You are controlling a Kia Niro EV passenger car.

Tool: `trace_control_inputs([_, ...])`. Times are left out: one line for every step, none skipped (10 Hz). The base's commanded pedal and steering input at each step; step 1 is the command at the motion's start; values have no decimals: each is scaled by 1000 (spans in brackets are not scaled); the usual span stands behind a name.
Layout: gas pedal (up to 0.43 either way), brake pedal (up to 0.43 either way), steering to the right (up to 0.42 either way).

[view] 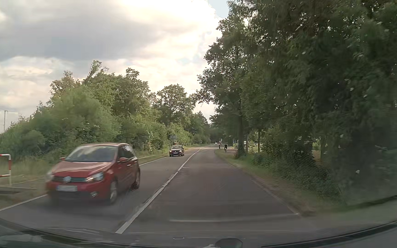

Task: Follow the waypoints while adhering to traffic rules and regulations

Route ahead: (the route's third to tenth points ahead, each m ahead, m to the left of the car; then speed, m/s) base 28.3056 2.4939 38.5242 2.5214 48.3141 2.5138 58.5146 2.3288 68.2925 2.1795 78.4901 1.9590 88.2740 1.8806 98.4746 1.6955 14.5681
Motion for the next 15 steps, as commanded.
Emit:
trace_control_inputs([169, 0, -4])
trace_control_inputs([169, 0, -3])
trace_control_inputs([169, 0, -4])
trace_control_inputs([169, 0, -4])
trace_control_inputs([169, 0, -4])
trace_control_inputs([177, 0, -4])
trace_control_inputs([177, 0, -4])
trace_control_inputs([177, 0, -4])
trace_control_inputs([177, 0, -4])
trace_control_inputs([177, 0, -4])
trace_control_inputs([177, 0, -3])
trace_control_inputs([177, 0, -3])
trace_control_inputs([177, 0, -3])
trace_control_inputs([177, 0, -3])
trace_control_inputs([177, 0, -3])
